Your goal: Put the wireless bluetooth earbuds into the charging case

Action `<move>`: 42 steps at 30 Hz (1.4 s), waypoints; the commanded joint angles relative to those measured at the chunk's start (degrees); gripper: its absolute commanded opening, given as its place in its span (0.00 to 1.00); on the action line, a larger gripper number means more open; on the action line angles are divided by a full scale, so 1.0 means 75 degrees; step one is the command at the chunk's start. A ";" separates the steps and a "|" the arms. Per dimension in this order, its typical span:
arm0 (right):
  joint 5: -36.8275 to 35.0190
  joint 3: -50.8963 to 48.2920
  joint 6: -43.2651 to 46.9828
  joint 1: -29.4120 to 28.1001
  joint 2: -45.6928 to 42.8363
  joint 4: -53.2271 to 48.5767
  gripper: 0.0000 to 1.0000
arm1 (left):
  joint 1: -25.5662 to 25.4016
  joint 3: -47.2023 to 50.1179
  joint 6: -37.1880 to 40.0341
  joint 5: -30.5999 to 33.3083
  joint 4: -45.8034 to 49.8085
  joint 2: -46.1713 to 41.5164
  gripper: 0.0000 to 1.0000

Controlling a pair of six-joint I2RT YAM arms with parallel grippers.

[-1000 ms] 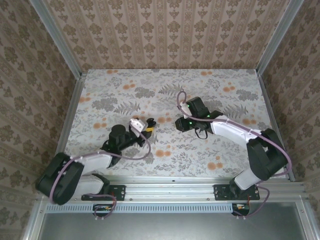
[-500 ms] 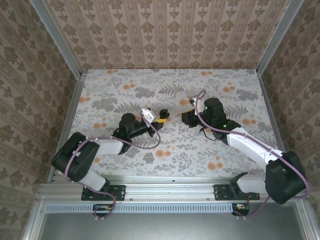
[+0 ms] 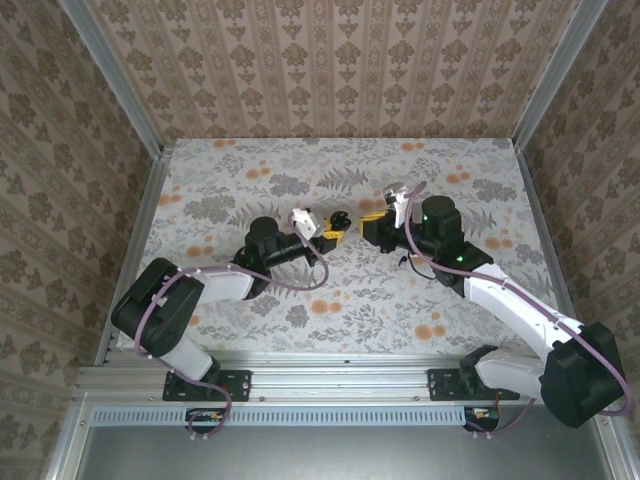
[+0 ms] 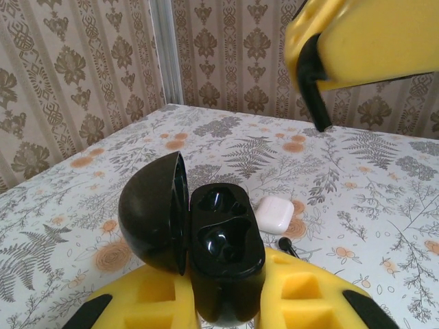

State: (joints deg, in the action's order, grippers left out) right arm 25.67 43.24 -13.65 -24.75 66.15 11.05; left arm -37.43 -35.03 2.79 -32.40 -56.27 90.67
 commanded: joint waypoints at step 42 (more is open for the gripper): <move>0.0143 0.0029 0.0254 -0.0274 0.0892 0.1308 0.19 | -0.0513 -0.0341 -0.0938 0.0168 -0.1414 0.0503 0.02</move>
State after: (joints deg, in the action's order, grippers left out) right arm 27.77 43.33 -13.13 -26.44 72.38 19.59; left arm -40.86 -36.42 -3.01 -31.24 -63.53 94.41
